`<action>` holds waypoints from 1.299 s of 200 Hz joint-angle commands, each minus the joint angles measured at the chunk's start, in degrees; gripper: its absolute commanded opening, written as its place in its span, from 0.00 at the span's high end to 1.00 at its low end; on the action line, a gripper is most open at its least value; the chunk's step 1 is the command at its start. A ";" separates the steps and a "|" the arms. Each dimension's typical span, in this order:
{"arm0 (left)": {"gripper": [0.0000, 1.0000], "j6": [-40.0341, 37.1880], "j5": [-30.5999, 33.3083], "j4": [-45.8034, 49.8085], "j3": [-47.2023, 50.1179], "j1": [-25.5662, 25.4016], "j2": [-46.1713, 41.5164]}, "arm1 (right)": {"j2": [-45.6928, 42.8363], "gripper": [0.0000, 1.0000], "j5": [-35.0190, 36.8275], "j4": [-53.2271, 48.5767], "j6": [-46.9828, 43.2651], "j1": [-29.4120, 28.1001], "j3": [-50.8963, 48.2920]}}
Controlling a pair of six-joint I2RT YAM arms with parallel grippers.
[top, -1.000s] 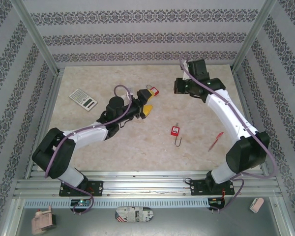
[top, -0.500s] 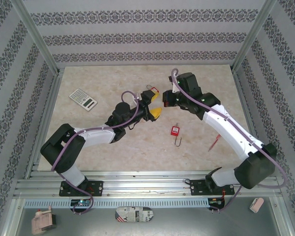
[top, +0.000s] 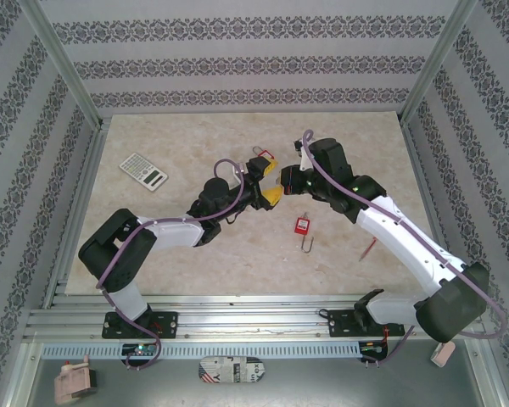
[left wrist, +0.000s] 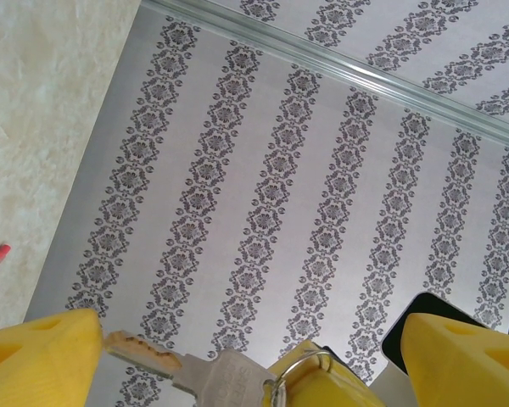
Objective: Unlock with the key
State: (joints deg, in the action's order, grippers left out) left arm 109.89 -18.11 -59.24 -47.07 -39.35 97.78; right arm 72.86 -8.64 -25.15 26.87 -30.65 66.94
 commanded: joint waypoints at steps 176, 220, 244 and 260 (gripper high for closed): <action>0.34 1.32 1.34 -4.65 -0.59 -0.55 2.68 | -2.49 1.00 -7.45 5.11 -1.66 0.33 -6.61; 0.47 0.15 1.60 -3.82 -0.29 -0.26 2.36 | -4.28 1.00 -7.94 5.29 -1.33 1.45 -8.51; 0.53 -0.45 1.57 -3.53 -0.57 -0.20 2.37 | -5.21 1.00 -8.16 5.71 -1.10 2.29 -9.95; 0.58 -0.88 1.62 -3.24 -0.48 -0.15 2.24 | -5.66 1.00 -8.58 5.90 -0.74 2.83 -10.53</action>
State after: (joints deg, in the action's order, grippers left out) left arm 110.80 -17.26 -59.66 -47.09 -39.38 99.94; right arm 68.66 -15.97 -20.18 26.24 -28.88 57.69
